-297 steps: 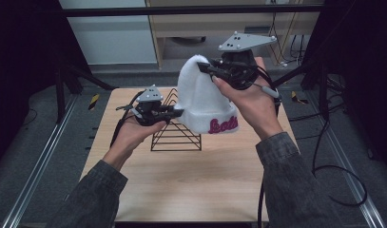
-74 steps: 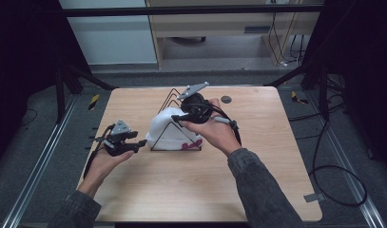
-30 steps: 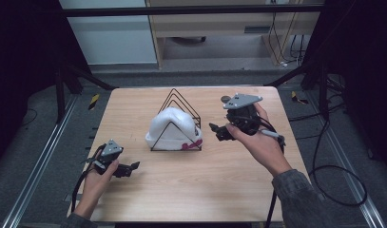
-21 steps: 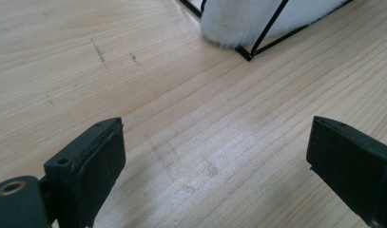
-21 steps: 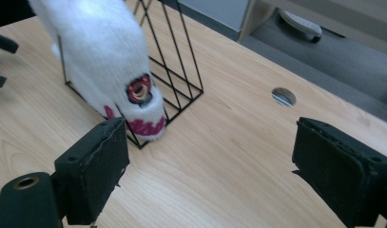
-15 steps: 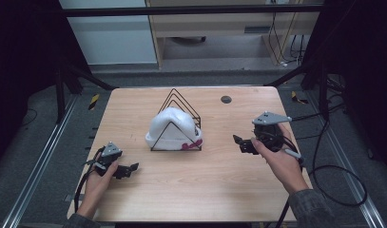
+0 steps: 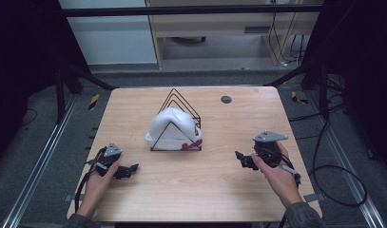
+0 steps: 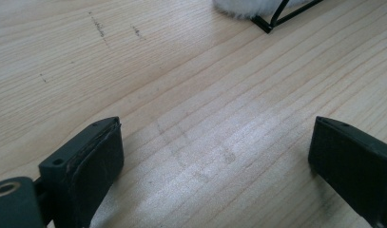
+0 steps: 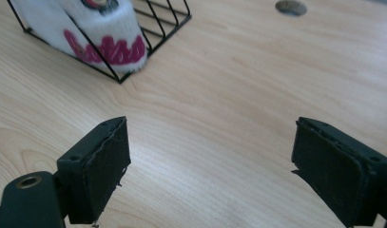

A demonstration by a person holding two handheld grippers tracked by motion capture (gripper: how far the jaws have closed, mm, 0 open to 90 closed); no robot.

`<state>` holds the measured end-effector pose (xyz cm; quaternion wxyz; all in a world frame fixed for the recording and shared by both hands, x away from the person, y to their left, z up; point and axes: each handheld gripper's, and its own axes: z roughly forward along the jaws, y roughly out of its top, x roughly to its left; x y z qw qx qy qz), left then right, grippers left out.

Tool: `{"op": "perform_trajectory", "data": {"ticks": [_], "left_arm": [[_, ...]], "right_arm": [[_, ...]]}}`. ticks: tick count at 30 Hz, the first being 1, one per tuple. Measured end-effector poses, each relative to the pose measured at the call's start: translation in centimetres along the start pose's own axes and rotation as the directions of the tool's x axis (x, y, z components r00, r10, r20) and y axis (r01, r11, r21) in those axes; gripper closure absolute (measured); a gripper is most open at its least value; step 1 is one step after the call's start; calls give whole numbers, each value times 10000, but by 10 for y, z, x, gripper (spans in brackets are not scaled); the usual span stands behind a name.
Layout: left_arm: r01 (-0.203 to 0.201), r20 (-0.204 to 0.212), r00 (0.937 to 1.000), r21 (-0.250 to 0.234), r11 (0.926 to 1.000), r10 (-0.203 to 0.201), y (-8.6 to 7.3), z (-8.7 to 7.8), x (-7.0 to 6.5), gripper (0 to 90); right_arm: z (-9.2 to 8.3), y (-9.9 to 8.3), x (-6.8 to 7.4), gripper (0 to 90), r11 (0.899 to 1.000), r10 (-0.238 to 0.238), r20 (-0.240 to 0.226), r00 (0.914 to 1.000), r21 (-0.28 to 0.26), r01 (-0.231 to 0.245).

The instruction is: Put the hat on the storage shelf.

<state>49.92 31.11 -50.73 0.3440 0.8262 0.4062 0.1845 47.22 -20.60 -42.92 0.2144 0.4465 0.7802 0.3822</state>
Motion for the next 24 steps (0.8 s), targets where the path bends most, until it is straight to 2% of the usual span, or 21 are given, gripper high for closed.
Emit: {"op": "perform_trajectory", "data": {"ticks": [5, 10, 14, 24], "left_arm": [[-65, 32, 10000, 39, 10000, 65, 0, 0, 0, 23], [-108, 63, 9999, 39, 9999, 107, 0, 1, 0, 17], [-123, 71, 9999, 50, 9999, 123, 0, 1, 0, 14], [-128, 82, 9999, 54, 9999, 128, 0, 1, 0, 10]], "right_arm": [[19, -14, -3, 135, 9995, 181, 90, 9998, 269, -183], [37, -23, -9, 141, 9970, 707, 279, 9971, 281, -714], [51, -31, -10, 141, 9946, 902, 476, 9948, 482, -925], [62, -43, -7, 134, 9909, 1007, 846, 9913, 809, -1076]]}}
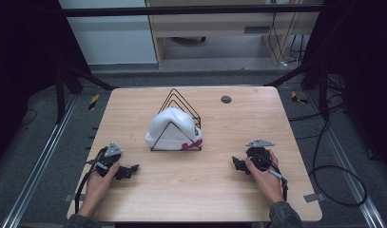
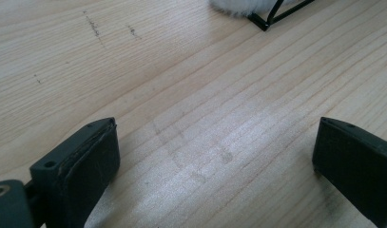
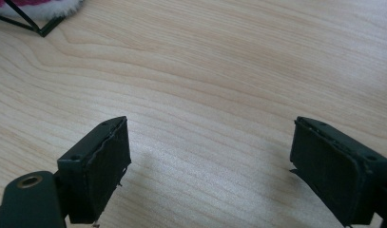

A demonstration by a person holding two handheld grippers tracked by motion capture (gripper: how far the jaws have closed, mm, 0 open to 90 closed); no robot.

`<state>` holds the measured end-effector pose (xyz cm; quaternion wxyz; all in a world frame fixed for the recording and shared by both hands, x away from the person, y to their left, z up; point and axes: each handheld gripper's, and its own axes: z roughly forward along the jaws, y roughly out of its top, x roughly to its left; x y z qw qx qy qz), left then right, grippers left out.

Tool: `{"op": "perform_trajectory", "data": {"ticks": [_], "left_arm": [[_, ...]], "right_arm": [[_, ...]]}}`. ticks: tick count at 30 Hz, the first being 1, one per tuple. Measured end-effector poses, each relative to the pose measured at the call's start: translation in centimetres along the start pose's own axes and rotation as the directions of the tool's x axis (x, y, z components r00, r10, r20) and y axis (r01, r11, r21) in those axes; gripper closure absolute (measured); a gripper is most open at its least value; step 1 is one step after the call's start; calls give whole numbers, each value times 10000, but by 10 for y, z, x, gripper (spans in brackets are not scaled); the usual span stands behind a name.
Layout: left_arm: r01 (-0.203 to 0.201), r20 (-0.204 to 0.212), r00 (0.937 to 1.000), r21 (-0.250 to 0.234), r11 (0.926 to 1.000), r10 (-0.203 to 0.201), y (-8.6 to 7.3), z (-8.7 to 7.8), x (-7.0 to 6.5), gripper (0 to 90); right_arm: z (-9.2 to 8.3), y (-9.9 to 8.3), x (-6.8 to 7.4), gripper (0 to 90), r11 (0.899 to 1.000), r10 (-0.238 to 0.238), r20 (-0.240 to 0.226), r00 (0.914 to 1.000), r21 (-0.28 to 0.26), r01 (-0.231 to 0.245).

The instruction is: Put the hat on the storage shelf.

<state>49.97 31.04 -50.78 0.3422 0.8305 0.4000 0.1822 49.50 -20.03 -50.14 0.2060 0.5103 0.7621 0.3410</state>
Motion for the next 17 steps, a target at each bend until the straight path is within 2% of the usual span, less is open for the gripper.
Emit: {"op": "perform_trajectory", "data": {"ticks": [5, 10, 17], "left_arm": [[-14, -6, 10000, 29, 10000, 14, 0, 0, 0, 9], [-18, -5, 10000, 31, 10000, 18, 0, 0, 0, 8], [4, -8, 10000, 52, 10000, -4, 0, 0, 0, 6]], "right_arm": [[6, -4, 3, 110, 9997, -177, 215, 9996, 171, 173], [9, -6, 6, 78, 9998, -163, 339, 9993, -93, 167], [9, -6, 6, 72, 9998, -176, 266, 9995, -75, 178]]}}
